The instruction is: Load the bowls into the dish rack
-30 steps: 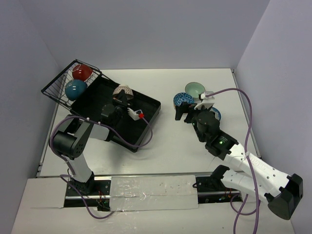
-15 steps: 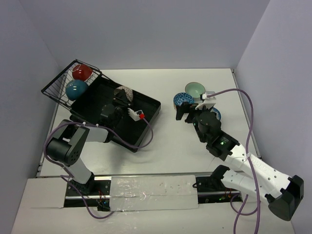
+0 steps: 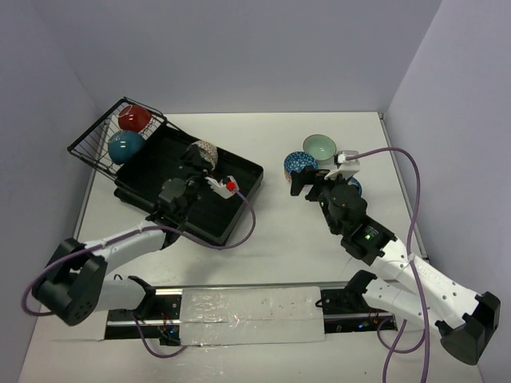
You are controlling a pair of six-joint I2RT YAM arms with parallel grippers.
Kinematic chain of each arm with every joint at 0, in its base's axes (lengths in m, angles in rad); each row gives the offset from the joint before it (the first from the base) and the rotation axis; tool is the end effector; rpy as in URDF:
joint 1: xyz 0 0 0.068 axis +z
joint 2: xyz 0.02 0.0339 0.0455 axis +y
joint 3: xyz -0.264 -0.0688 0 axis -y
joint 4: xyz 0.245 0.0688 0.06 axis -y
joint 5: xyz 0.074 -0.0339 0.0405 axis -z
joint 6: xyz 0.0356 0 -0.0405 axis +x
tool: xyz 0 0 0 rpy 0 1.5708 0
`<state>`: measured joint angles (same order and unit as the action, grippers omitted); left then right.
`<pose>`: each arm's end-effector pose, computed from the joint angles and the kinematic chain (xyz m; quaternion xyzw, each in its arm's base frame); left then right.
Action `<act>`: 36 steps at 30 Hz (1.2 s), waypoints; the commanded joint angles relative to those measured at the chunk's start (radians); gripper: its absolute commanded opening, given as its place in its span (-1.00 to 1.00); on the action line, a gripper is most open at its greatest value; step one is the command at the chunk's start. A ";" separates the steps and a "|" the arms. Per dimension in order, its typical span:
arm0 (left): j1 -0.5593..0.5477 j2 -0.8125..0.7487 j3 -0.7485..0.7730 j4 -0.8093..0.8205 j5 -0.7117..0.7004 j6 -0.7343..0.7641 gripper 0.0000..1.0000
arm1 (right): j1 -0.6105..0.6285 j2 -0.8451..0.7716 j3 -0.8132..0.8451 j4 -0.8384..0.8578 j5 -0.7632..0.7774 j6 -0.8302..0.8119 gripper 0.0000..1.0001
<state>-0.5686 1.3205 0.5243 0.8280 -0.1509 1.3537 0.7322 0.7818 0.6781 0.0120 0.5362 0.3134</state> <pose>0.2371 -0.1452 0.2396 0.5378 0.4416 0.3224 0.6417 0.1510 0.1113 0.3242 0.0265 0.7339 0.1549 0.6608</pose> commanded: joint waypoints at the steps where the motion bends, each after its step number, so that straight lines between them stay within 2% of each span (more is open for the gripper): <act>1: -0.056 -0.107 0.098 -0.208 -0.178 -0.360 0.28 | -0.014 -0.009 0.014 -0.013 0.042 0.059 0.96; 2: -0.089 -0.125 0.124 -0.240 -0.220 -0.498 0.31 | -0.017 -0.006 0.020 -0.041 0.047 0.072 0.96; 4: -0.117 -0.129 0.233 -0.327 -0.327 -0.637 0.44 | -0.043 0.004 0.032 -0.093 0.056 0.116 0.96; 5: -0.141 -0.119 0.271 -0.425 -0.360 -0.763 0.48 | -0.056 0.004 0.035 -0.113 0.053 0.133 0.97; 6: -0.152 -0.109 0.357 -0.476 -0.389 -0.824 0.54 | -0.072 0.007 0.038 -0.131 0.048 0.150 0.97; 7: -0.163 -0.098 0.403 -0.530 -0.413 -0.949 0.58 | -0.118 0.008 0.041 -0.168 0.039 0.185 0.97; 8: -0.183 -0.071 0.446 -0.632 -0.441 -1.023 0.63 | -0.151 0.011 0.044 -0.188 0.004 0.202 0.97; 10: -0.195 -0.037 0.596 -0.745 -0.424 -1.163 0.66 | -0.259 0.014 0.044 -0.247 -0.045 0.255 0.96; 11: -0.200 -0.002 0.684 -0.827 -0.380 -1.306 0.72 | -0.293 0.016 0.043 -0.262 -0.088 0.266 0.96; 13: -0.200 0.037 0.753 -0.895 -0.310 -1.478 0.77 | -0.368 0.016 0.035 -0.293 -0.113 0.286 0.97; 15: -0.209 0.089 0.821 -0.914 -0.245 -1.547 0.78 | -0.398 0.020 0.037 -0.329 -0.111 0.296 0.97; 19: -0.217 0.198 0.922 -0.966 -0.208 -1.683 0.80 | -0.487 0.072 0.060 -0.403 -0.133 0.332 0.96; 23: -0.217 0.279 1.057 -1.099 -0.162 -1.736 0.90 | -0.591 0.115 0.055 -0.445 -0.162 0.362 0.96; 27: -0.217 0.324 1.068 -1.126 -0.153 -1.766 0.98 | -0.680 0.148 0.038 -0.442 -0.183 0.385 0.93; 31: -0.215 0.435 1.155 -1.159 -0.072 -1.832 0.99 | -0.708 0.171 0.038 -0.437 -0.199 0.392 0.92; 36: -0.215 0.618 1.368 -1.273 -0.003 -1.861 0.90 | -0.711 0.148 0.021 -0.406 -0.228 0.382 0.88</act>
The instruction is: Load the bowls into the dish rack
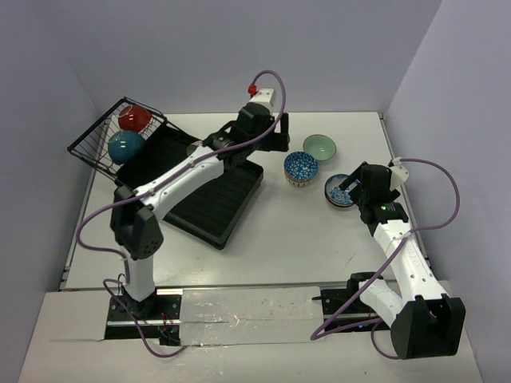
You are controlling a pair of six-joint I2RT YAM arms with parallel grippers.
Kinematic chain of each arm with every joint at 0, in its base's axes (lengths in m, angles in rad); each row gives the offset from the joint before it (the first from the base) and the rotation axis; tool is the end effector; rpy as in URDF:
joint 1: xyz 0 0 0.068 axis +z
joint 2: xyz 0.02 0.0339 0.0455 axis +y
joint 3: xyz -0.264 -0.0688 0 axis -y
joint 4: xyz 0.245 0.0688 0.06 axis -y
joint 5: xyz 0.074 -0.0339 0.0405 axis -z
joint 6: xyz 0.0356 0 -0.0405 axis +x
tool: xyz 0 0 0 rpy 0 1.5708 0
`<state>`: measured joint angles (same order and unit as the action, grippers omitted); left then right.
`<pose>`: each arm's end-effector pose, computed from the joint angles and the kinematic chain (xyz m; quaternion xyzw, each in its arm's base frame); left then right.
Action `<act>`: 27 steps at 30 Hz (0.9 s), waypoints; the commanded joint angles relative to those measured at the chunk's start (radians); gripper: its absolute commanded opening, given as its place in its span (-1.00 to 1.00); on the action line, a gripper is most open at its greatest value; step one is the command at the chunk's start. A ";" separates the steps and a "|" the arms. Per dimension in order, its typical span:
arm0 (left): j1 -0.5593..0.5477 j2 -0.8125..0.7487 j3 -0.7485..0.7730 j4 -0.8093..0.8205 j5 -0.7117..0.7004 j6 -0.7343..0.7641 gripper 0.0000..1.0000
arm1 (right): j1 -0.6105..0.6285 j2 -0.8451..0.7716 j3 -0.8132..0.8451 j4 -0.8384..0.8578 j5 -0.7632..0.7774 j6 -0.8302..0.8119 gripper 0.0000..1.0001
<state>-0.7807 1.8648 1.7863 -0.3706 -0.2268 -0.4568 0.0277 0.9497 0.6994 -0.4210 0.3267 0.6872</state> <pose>0.3206 -0.3063 0.3596 0.0763 0.8401 -0.2285 0.4861 0.2032 -0.0058 0.2586 0.3546 0.8178 0.0129 0.4531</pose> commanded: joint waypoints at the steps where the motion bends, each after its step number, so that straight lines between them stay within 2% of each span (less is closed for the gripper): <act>1: -0.003 0.132 0.137 -0.083 0.081 -0.051 0.88 | -0.005 -0.026 -0.003 0.030 -0.018 0.006 0.87; 6: -0.003 0.273 0.254 -0.074 0.090 -0.065 0.57 | -0.003 -0.063 -0.034 0.054 -0.015 -0.006 0.86; 7: -0.003 0.313 0.290 -0.080 0.093 -0.066 0.45 | -0.005 -0.065 -0.037 0.056 -0.018 -0.009 0.86; 10: -0.005 0.352 0.289 -0.064 0.099 -0.065 0.23 | -0.003 -0.074 -0.044 0.065 -0.029 -0.015 0.86; 21: -0.012 0.445 0.234 0.027 0.084 -0.075 0.14 | -0.003 -0.078 -0.069 0.097 -0.067 -0.018 0.86; 27: -0.012 0.479 0.228 0.079 0.040 -0.085 -0.10 | -0.005 -0.075 -0.077 0.113 -0.084 -0.020 0.85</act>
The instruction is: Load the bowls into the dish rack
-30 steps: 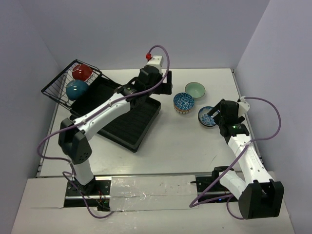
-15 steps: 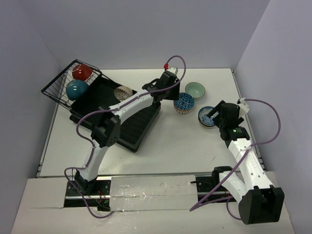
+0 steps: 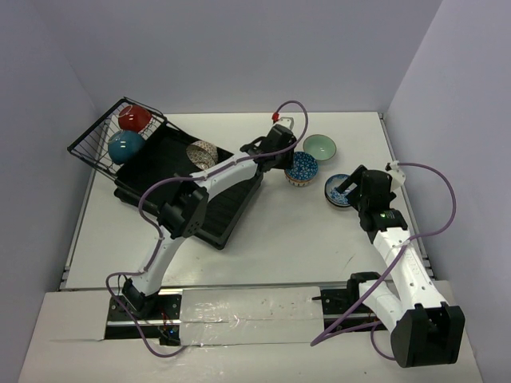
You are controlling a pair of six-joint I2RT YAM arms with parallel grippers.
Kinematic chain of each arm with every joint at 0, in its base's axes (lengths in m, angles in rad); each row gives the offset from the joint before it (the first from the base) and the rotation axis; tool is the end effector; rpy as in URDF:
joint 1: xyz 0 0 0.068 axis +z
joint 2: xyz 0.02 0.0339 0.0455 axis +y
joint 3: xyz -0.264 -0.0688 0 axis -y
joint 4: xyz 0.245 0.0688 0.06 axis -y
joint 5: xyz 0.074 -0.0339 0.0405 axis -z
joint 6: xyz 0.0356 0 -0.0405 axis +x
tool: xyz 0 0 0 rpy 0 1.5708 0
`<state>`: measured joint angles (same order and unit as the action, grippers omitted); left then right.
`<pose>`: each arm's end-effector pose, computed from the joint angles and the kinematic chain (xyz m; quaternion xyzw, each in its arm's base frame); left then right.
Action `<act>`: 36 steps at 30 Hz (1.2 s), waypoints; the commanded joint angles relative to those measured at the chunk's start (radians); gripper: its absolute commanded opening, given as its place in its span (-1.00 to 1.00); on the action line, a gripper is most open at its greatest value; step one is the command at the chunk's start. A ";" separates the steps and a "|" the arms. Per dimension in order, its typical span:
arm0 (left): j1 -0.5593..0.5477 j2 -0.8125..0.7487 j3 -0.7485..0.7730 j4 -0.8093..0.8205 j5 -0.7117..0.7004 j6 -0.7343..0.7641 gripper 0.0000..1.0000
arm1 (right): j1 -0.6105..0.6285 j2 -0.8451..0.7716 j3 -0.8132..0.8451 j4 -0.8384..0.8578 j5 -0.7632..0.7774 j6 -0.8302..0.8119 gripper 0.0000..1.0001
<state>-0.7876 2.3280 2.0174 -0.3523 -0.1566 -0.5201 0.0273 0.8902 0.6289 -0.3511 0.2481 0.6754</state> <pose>0.3842 -0.3781 0.2204 0.0855 0.8925 -0.2101 0.3898 0.1950 -0.0034 0.2510 0.3345 0.8166 0.0544 0.4674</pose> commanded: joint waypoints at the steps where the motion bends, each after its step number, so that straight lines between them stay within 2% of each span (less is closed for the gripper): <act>1: -0.006 0.016 -0.005 0.073 -0.043 -0.026 -0.12 | -0.004 -0.017 -0.008 0.046 -0.007 -0.007 0.85; 5: -0.006 0.025 -0.008 0.079 -0.072 -0.032 -0.13 | -0.004 -0.020 -0.011 0.047 -0.012 -0.008 0.84; 15: -0.006 0.050 0.007 0.081 -0.057 -0.011 -0.34 | -0.004 -0.020 -0.017 0.054 -0.012 -0.010 0.84; 22: -0.006 0.070 0.029 0.062 -0.050 -0.008 -0.37 | -0.003 -0.020 -0.017 0.055 -0.015 -0.010 0.84; 25: -0.006 0.062 0.026 0.059 -0.054 -0.003 -0.49 | -0.004 -0.017 -0.014 0.057 -0.017 -0.010 0.84; 26: -0.006 0.057 0.024 0.061 -0.055 -0.001 -0.62 | -0.004 -0.019 -0.014 0.057 -0.017 -0.010 0.84; 28: -0.007 0.038 0.006 0.071 -0.057 0.005 -0.70 | -0.003 -0.019 -0.014 0.060 -0.021 -0.011 0.84; 30: -0.007 0.012 -0.008 0.081 -0.049 0.012 -0.88 | -0.003 -0.019 -0.017 0.063 -0.026 -0.011 0.84; 34: -0.010 -0.032 -0.049 0.099 -0.029 0.032 -1.00 | -0.001 -0.022 -0.017 0.061 -0.024 -0.013 0.84; 36: -0.013 -0.045 -0.057 0.090 -0.017 0.057 -1.00 | -0.001 -0.025 -0.015 0.058 -0.020 -0.014 0.84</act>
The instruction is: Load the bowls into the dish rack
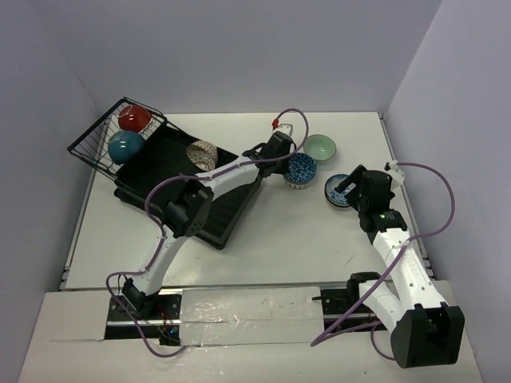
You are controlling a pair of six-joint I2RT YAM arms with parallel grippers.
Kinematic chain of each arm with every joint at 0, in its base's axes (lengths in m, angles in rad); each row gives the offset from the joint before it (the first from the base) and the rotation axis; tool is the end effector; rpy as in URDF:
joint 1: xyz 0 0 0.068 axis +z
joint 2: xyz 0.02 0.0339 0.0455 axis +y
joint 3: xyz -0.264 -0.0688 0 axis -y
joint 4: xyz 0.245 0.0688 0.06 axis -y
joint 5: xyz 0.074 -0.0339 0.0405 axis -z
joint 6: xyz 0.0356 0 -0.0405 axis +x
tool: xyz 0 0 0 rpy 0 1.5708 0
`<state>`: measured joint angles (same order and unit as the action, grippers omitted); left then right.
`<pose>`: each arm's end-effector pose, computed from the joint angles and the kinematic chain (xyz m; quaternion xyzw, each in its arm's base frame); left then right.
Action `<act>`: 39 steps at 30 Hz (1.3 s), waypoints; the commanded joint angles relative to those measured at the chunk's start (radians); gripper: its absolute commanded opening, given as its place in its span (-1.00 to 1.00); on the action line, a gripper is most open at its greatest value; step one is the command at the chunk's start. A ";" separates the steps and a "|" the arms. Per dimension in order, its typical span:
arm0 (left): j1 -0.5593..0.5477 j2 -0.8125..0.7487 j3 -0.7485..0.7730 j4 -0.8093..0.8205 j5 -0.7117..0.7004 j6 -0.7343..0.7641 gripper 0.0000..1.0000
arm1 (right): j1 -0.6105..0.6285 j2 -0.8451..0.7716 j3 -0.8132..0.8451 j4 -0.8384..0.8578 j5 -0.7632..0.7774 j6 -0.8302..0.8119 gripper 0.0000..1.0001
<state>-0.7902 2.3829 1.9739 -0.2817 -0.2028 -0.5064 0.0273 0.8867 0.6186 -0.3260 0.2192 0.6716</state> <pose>0.3880 -0.3816 0.1834 0.0846 0.8971 -0.1829 0.3931 0.1956 -0.0024 0.2502 0.3266 0.8164 0.0689 0.4712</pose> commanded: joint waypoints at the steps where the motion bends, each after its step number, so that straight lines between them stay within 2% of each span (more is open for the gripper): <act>1: -0.012 -0.114 -0.026 0.013 0.034 0.052 -1.00 | -0.003 -0.023 -0.005 0.033 0.009 -0.012 0.84; 6: -0.024 -0.191 -0.110 -0.034 0.097 0.083 -1.00 | -0.003 -0.032 -0.002 0.021 0.014 -0.017 0.84; 13: -0.070 -0.356 -0.418 0.028 0.140 0.088 -0.99 | 0.003 -0.034 -0.010 0.036 0.008 -0.018 0.84; 18: -0.148 -0.436 -0.533 0.050 0.112 0.098 -0.95 | 0.008 -0.038 -0.010 0.038 0.011 -0.021 0.84; 22: -0.175 -0.458 -0.589 0.019 0.117 0.085 -0.74 | 0.011 -0.042 -0.011 0.041 0.011 -0.023 0.84; 24: -0.185 -0.470 -0.599 -0.005 0.106 0.085 -0.67 | 0.013 -0.045 -0.013 0.044 0.008 -0.024 0.84; 30: -0.188 -0.475 -0.520 -0.106 0.057 0.088 -0.07 | 0.017 -0.049 -0.011 0.042 0.006 -0.029 0.84; 35: -0.192 -0.461 -0.428 -0.163 0.065 0.098 -0.02 | 0.022 -0.057 -0.007 0.036 0.012 -0.033 0.84; 39: -0.199 -0.433 -0.347 -0.212 0.057 0.105 -0.13 | 0.023 -0.057 -0.008 0.039 0.012 -0.035 0.84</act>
<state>-0.9810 1.9587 1.5494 -0.4534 -0.1291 -0.4213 0.0418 0.8513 0.6147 -0.3218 0.2192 0.6521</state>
